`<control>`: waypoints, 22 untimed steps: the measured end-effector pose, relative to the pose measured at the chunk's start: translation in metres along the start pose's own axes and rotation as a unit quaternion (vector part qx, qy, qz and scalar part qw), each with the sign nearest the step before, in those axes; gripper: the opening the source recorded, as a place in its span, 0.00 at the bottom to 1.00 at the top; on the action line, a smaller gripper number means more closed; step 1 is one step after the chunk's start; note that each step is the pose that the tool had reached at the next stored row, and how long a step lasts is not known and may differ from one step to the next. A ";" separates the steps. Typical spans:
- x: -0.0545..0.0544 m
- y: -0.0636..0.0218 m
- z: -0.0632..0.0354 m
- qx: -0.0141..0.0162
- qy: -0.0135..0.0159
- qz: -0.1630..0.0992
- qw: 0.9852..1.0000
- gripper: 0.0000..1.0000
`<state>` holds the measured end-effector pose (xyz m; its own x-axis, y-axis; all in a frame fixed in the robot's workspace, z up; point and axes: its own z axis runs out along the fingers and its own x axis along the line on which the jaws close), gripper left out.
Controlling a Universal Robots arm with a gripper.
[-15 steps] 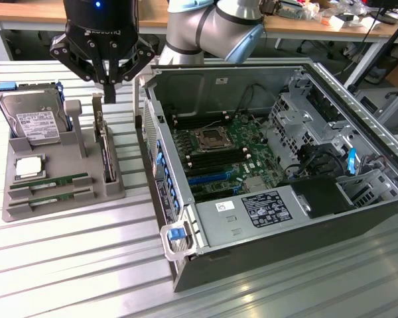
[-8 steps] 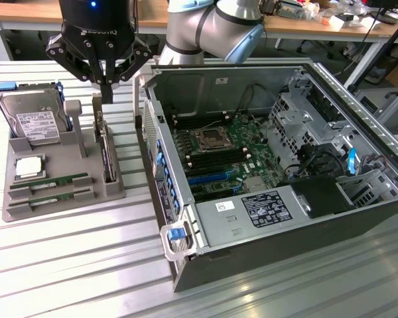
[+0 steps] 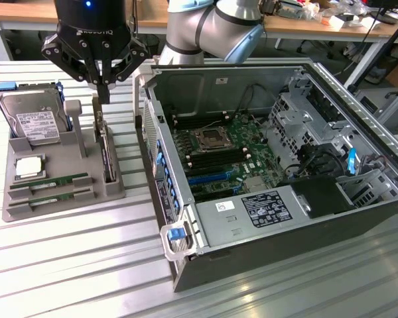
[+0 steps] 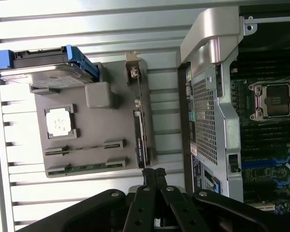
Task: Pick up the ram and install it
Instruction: 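Reach for the ram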
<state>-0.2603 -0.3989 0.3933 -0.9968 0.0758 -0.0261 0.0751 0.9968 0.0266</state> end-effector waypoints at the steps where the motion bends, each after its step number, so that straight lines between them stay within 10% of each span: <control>1: 0.000 0.0000 0.0000 0.000 0.000 0.000 1.000 0.11; 22: 0.009 -0.0007 -0.0003 0.002 0.000 0.000 1.000 0.11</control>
<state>-0.2696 -0.3989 0.3933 -0.9968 0.0757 -0.0263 0.0750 0.9969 0.0236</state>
